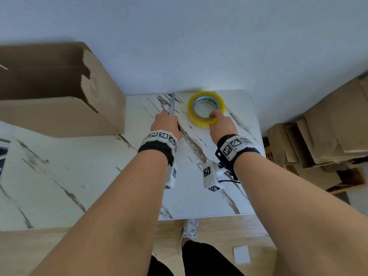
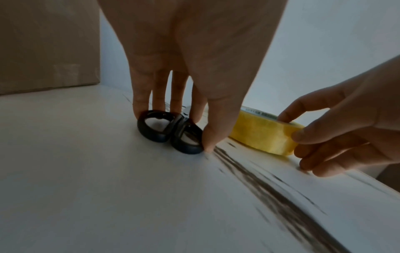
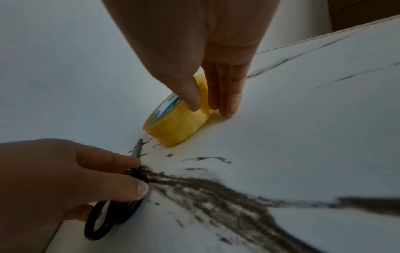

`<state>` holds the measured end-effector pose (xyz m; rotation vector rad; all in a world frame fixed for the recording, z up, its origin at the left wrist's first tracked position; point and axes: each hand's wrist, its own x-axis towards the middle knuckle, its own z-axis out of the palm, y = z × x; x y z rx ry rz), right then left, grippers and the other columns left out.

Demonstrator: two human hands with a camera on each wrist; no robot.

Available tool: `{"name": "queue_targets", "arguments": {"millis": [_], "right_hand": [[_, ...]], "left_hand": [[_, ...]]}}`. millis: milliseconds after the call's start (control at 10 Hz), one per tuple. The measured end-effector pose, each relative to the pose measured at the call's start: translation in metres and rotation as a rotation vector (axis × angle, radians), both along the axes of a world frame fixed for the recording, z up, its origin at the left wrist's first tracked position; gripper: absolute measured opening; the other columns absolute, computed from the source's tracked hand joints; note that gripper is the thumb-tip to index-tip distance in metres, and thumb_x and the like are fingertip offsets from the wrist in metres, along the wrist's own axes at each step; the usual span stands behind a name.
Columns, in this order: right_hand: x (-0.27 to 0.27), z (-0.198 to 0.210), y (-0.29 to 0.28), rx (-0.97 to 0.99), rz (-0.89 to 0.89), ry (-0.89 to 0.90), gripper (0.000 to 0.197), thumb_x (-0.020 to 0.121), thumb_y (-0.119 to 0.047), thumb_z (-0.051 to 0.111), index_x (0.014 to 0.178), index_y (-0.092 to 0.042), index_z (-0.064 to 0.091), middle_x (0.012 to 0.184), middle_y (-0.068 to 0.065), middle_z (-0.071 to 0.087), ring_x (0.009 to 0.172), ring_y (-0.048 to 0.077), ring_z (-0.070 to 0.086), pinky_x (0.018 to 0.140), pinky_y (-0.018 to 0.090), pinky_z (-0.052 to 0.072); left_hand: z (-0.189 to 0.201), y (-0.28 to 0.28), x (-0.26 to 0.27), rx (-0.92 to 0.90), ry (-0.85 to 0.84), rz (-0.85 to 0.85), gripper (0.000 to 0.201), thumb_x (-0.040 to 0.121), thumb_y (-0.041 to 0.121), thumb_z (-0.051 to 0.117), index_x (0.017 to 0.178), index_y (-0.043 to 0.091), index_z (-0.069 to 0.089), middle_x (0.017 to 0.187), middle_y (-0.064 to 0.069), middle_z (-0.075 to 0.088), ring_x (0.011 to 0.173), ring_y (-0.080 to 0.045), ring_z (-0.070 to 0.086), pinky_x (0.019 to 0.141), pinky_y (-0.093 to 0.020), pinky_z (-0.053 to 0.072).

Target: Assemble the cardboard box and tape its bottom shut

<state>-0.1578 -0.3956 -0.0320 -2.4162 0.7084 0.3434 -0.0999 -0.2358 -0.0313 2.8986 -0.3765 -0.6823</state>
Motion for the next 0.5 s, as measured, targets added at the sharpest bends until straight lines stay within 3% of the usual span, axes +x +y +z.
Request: {"name": "queue_targets", "arguments": {"millis": [200,300,500], "right_hand": [[0.001,0.006,0.002,0.025,0.05,0.062,0.06,0.091,0.0,0.035,0.143,-0.028,0.036,0.11,0.015,0.059,0.078,0.028,0.055,0.057,0.032,0.038],[0.0,0.016,0.008,0.019,0.02,0.082,0.07,0.087,0.004,0.036,0.148,-0.029,0.029,0.116,0.017,0.058,0.078,0.027,0.055,0.05,0.029,0.036],[-0.007,0.04,0.03,0.058,-0.008,0.032,0.063,0.088,-0.001,0.042,0.147,-0.018,0.032,0.128,0.015,0.054,0.102,0.032,0.062,0.08,0.039,0.054]], "left_hand": [[0.004,0.007,-0.002,-0.077,0.02,-0.001,0.047,0.093,0.03,0.054,0.136,0.014,0.048,0.142,-0.013,0.038,0.126,-0.033,0.042,0.101,-0.037,0.039],[0.011,0.019,-0.008,-0.111,0.038,0.03,0.047,0.094,0.027,0.05,0.139,0.017,0.045,0.143,-0.012,0.037,0.127,-0.033,0.043,0.101,-0.037,0.041],[0.026,0.048,-0.025,-0.067,0.031,0.054,0.043,0.096,0.018,0.04,0.138,0.016,0.045,0.145,-0.012,0.036,0.127,-0.031,0.044,0.097,-0.037,0.042]]}}
